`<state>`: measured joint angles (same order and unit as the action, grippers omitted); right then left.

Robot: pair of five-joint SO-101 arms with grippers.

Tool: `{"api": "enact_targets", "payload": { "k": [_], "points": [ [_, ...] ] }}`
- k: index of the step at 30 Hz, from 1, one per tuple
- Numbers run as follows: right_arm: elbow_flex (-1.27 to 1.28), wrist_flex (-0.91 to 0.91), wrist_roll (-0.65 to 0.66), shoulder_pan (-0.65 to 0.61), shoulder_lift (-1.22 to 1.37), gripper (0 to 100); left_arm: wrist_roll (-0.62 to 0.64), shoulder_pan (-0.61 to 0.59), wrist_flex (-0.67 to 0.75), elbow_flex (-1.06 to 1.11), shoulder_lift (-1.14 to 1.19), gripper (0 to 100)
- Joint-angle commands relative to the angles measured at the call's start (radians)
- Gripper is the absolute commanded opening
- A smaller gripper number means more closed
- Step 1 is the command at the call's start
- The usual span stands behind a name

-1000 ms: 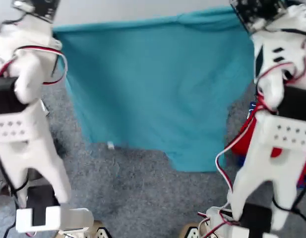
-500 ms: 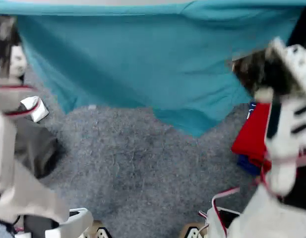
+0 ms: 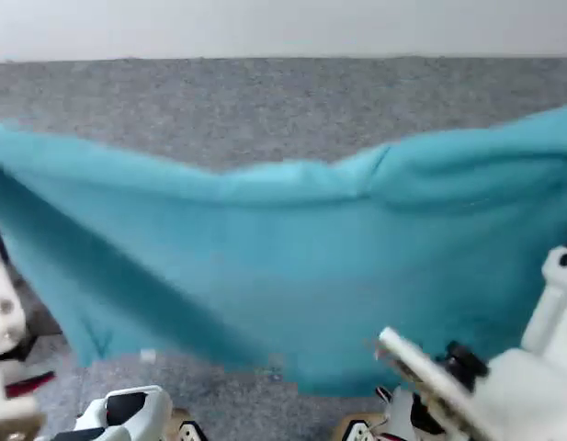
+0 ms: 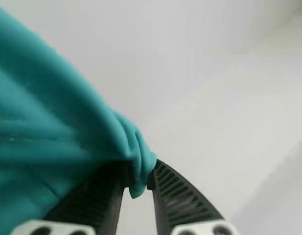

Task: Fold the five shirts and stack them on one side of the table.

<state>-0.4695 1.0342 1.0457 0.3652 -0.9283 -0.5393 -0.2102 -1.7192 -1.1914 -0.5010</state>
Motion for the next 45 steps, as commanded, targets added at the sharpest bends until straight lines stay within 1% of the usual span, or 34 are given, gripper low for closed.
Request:
{"api": "enact_targets", "payload": {
  "k": [1, 4, 7, 10, 12, 14, 19, 22, 26, 28, 30, 34, 39, 42, 45],
  "points": [
    [0.044, 0.071, 0.011, 0.012, 0.022, 1.0, -0.014, -0.003, -0.031, 0.067, -0.002, 1],
    [0.147, 0.084, 0.011, -0.059, 0.073, 1.0, -0.014, -0.002, -0.032, 0.252, -0.002, 1],
    [0.284, 0.082, 0.011, -0.113, 0.117, 1.0, -0.017, -0.002, -0.017, 0.518, -0.002, 1],
    [0.442, 0.073, 0.009, -0.205, 0.165, 1.0, -0.017, -0.002, 0.078, 0.806, -0.002, 1],
    [0.546, 0.053, 0.006, -0.249, 0.203, 1.0, -0.018, -0.002, 0.195, 0.993, -0.002, 1],
    [0.652, -0.03, 0.005, -0.282, 0.246, 1.0, -0.018, -0.002, 0.359, 1.175, -0.002, 1],
    [0.864, -0.41, 0.005, -0.297, 0.394, 1.0, -0.021, 0.0, 0.844, 1.555, 0.002, 1],
    [0.891, -0.618, 0.005, -0.297, 0.522, 1.0, -0.071, 0.008, 1.097, 1.695, 0.041, 1],
    [0.862, -0.848, 0.005, -0.298, 0.707, 1.0, -0.158, 0.015, 1.278, 1.696, 0.187, 1],
    [0.813, -0.92, 0.005, -0.303, 0.794, 1.0, -0.166, 0.015, 1.349, 1.649, 0.282, 1],
    [0.743, -0.963, 0.005, -0.308, 0.88, 1.0, -0.167, 0.015, 1.39, 1.573, 0.382, 1],
    [0.557, -0.983, 0.005, -0.309, 1.038, 1.0, -0.167, 0.014, 1.393, 1.377, 0.565, 1],
    [0.338, -0.974, 0.005, -0.302, 1.19, 1.0, -0.167, 0.015, 1.393, 1.187, 0.72, 1],
    [0.284, -0.974, 0.005, -0.302, 1.23, 1.0, -0.167, 0.015, 1.393, 1.121, 0.773, 1],
    [0.281, -0.964, 0.005, -0.309, 1.234, 1.0, -0.167, 0.014, 1.393, 1.101, 0.792, 1]
  ]
}}
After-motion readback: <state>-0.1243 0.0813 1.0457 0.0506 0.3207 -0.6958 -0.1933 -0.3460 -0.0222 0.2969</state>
